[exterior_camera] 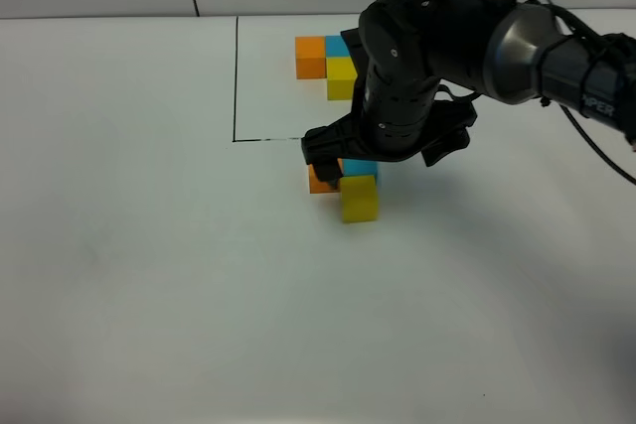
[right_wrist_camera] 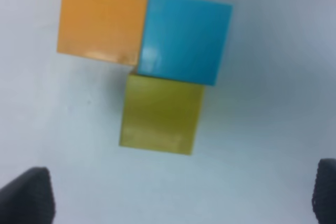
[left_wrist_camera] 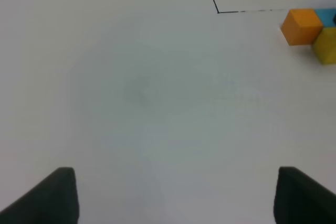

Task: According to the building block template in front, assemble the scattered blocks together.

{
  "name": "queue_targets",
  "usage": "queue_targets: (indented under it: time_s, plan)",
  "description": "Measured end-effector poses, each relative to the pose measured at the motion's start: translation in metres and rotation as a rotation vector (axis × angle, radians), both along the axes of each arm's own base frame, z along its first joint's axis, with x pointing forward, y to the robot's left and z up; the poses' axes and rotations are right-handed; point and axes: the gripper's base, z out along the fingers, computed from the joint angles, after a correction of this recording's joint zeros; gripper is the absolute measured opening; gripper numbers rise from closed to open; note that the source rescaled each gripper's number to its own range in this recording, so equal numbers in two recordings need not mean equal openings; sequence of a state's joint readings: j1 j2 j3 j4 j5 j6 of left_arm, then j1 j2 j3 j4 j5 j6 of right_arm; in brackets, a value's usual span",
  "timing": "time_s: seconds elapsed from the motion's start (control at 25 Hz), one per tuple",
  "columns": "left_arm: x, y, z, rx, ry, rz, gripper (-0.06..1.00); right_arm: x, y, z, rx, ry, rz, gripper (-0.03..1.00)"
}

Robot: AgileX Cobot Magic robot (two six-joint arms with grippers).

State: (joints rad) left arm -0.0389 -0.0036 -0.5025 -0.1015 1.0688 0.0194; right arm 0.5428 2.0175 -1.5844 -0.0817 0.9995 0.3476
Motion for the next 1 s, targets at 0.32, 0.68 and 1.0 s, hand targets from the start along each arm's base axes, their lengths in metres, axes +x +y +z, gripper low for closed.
queue_targets:
  time_s: [0.32, 0.68, 1.0]
  plan:
    - [0.0, 0.0, 0.0, 0.0, 0.0, 0.0, 0.62, -0.012, -0.095, 0.01, 0.029, -0.107, -0.11, 1.0]
    - [0.0, 0.0, 0.0, 0.0, 0.0, 0.0, 0.62, -0.052, -0.224, 0.043, -0.002, -0.319, -0.288, 1.0]
    - [0.0, 0.0, 0.0, 0.0, 0.0, 0.0, 0.62, -0.091, -0.234, 0.08, 0.025, -0.429, -0.299, 1.0]
